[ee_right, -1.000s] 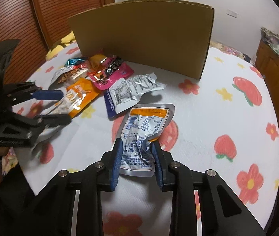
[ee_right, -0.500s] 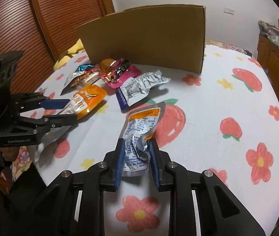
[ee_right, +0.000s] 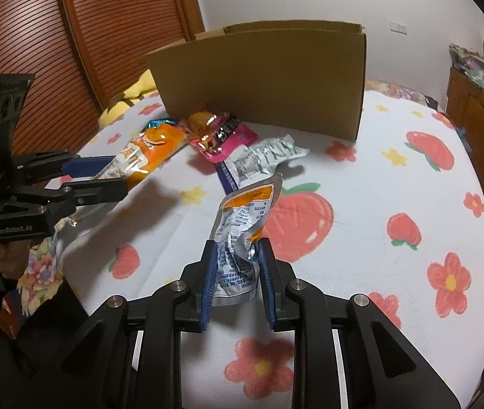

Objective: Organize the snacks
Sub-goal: 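Lift the orange pouch with the left tool while the right tool carries the foil sachet to the box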

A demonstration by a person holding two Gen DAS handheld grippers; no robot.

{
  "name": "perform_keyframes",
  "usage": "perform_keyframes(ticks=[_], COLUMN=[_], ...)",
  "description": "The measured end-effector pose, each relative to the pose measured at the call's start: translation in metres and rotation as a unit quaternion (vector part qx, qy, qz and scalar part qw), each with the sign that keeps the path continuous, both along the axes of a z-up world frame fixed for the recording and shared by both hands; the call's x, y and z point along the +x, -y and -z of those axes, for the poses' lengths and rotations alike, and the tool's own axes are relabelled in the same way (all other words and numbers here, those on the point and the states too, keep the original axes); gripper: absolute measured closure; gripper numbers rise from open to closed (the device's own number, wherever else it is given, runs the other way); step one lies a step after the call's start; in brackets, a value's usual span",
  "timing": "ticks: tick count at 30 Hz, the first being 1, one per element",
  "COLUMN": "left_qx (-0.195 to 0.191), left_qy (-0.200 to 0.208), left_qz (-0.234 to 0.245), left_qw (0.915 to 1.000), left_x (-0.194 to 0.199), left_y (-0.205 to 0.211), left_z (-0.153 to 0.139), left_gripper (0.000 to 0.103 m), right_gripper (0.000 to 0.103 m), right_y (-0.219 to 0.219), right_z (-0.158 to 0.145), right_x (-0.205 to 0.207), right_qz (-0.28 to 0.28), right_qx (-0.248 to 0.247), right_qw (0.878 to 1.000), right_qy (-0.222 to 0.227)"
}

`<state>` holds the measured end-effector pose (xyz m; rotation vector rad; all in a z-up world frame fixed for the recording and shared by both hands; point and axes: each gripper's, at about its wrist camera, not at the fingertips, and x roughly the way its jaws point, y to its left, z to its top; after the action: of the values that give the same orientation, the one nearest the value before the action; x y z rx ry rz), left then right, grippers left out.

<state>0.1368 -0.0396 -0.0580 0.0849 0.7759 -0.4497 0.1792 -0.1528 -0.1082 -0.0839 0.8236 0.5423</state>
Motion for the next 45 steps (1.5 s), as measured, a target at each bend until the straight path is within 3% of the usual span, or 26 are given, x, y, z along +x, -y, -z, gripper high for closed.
perform_keyframes(ticks=[13,28,36,45], left_qx=[-0.019,-0.011,-0.009,0.014], left_qy=[0.044,0.091,0.094,0.083], left_qz=[-0.009,-0.025,-0.03,-0.045], left_qw=[0.9988,0.9955,0.9951,0.9954], left_x=[0.02,0.104,0.149,0.193], left_y=[-0.016,-0.027,-0.022,-0.019], left_z=[-0.046,-0.104,-0.113,-0.108], left_gripper=[0.062,0.061,0.061,0.061], right_gripper=[0.081,0.081,0.081,0.081], right_y=[0.0,-0.008,-0.004,-0.004], right_z=[-0.05,-0.113,-0.12,-0.113], right_x=[0.013,0.083,0.132,0.17], right_qz=[-0.006,-0.034,-0.028,-0.012], right_qx=[0.02,0.043,0.053,0.032], right_qw=[0.999,0.993,0.993,0.994], right_qy=[0.048,0.102,0.105,0.101])
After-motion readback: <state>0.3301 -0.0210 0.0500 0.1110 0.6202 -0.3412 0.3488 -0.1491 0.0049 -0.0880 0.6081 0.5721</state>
